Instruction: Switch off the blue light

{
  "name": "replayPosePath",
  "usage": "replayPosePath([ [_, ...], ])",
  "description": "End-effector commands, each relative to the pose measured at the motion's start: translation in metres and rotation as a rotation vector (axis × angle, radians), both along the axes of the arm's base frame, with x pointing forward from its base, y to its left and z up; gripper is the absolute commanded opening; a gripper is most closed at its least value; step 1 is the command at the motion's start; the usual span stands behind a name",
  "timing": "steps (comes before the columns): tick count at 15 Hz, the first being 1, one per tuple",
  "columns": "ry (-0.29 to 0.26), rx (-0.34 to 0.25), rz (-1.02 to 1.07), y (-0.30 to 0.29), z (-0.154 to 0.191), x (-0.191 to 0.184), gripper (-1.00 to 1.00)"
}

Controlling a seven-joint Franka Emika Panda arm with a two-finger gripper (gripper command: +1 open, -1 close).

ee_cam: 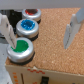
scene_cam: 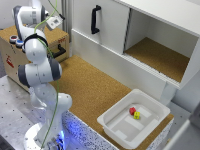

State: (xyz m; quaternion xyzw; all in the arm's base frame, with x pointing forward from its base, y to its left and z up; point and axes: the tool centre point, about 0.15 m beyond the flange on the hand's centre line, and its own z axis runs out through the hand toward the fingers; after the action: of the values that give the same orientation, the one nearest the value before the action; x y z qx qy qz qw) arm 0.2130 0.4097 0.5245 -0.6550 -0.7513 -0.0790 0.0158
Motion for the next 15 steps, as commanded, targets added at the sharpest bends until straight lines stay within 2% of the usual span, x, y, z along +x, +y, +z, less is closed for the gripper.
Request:
replayPosePath([
  [1,0.096,-0.099,-0.053,0.058,0.01,-0.001,1.0],
  [2,0.115,-0.071,-0.061,0.062,0.01,-0.002,1.0],
  [3,0.11,-0.066,-0.063,0.068,0.006,-0.004,1.0],
  [4,0.145,-0.055,-0.067,0.075,0.001,-0.006,1.0],
  [5,0.145,-0.059,-0.05,0.082,-0.002,-0.012,1.0],
  [10,0.091,-0.052,0.087,0.123,-0.008,-0.057,1.0],
  [11,0.079,-0.046,0.101,0.127,-0.007,-0.059,-1.0],
  [15,0.046,-0.05,0.052,0.133,-0.022,-0.027,-1.0],
])
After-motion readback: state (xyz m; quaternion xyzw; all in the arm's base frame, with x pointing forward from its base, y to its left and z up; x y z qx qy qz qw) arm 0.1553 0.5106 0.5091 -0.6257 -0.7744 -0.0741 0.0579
